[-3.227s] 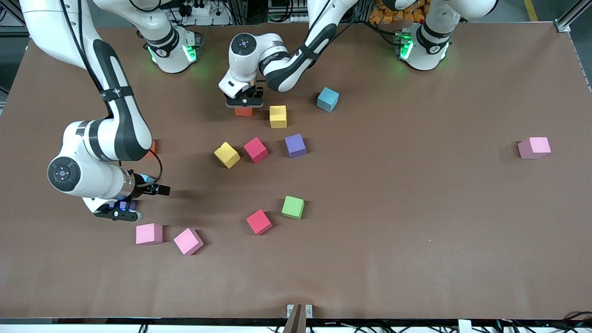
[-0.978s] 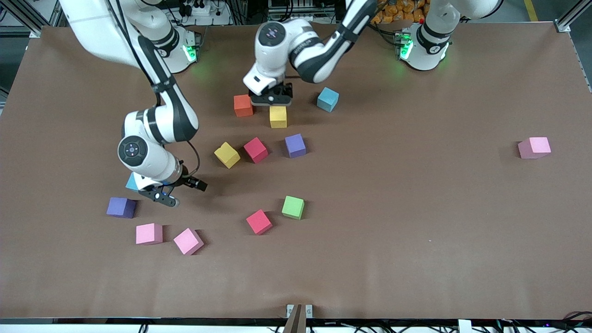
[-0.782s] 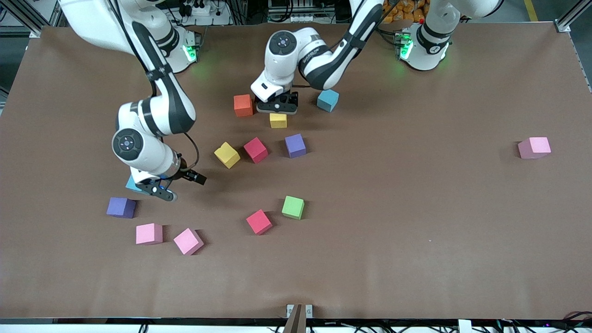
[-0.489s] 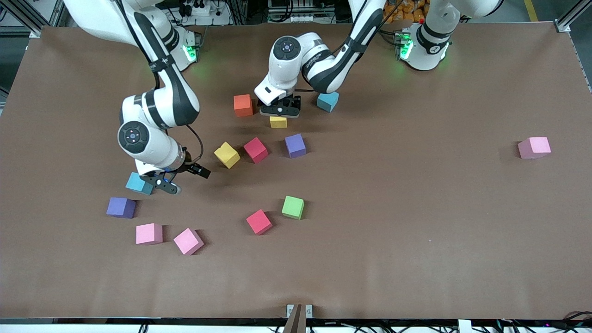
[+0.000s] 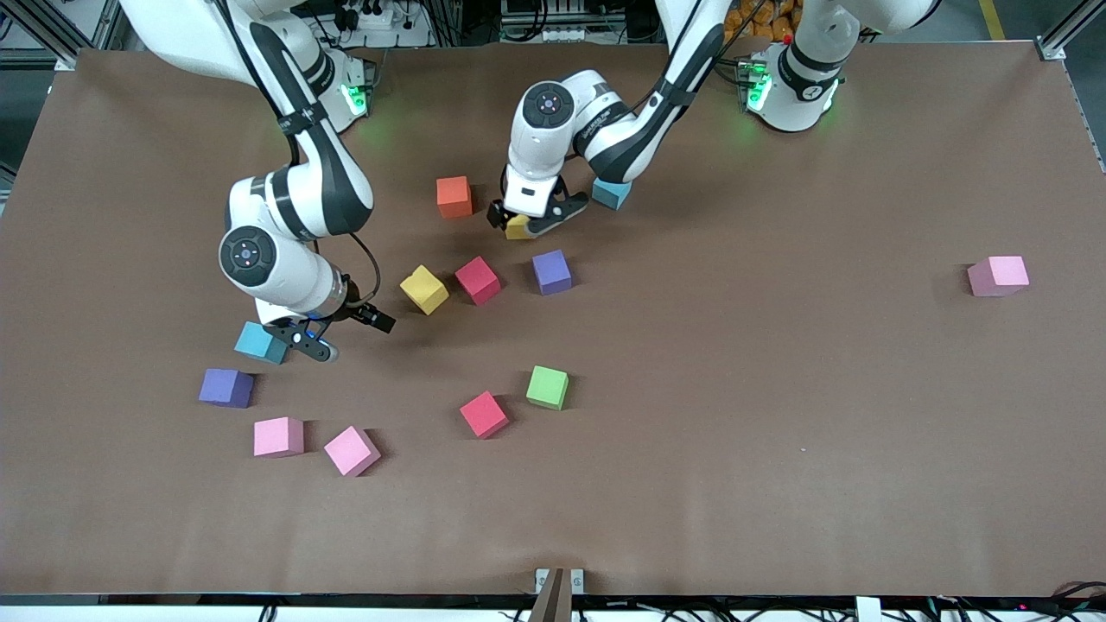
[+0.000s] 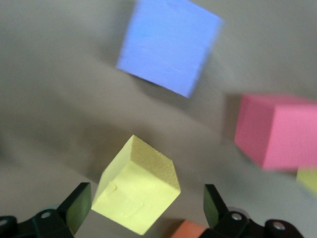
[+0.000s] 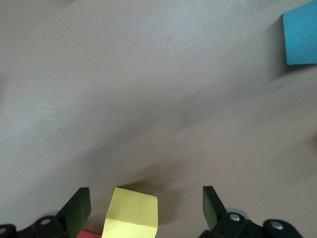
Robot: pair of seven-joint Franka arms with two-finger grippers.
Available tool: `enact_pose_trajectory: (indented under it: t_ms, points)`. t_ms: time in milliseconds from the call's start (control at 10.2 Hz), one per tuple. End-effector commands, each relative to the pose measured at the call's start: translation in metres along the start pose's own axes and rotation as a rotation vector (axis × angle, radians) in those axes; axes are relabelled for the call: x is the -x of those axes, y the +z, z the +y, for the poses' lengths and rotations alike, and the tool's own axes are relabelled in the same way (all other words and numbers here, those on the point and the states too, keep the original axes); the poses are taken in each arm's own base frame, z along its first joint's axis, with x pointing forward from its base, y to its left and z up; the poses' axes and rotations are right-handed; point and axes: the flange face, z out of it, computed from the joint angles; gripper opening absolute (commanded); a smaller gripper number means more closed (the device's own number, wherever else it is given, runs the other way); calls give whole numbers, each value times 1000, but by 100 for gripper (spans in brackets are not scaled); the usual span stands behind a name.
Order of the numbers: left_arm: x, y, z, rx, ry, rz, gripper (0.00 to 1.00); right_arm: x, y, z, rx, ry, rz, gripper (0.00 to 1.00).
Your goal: Form number 2 with 11 blocks
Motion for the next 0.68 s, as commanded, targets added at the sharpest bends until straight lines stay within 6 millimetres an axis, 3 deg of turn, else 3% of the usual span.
enact_pose_trajectory:
  t_ms: [0,196,293,587]
  points:
    - [-2,0,-8,-68,-403,22,100,5,1,4,-10,26,-11,100]
    - [3,0,-13,-88,-628,113,100,17,20,-1,6,42,-15,100]
    - [13,0,-14,-77,-717,141,100,38,32,-12,13,52,-7,100]
    - [36,-1,-8,-71,-795,125,100,70,52,-21,31,66,-6,100]
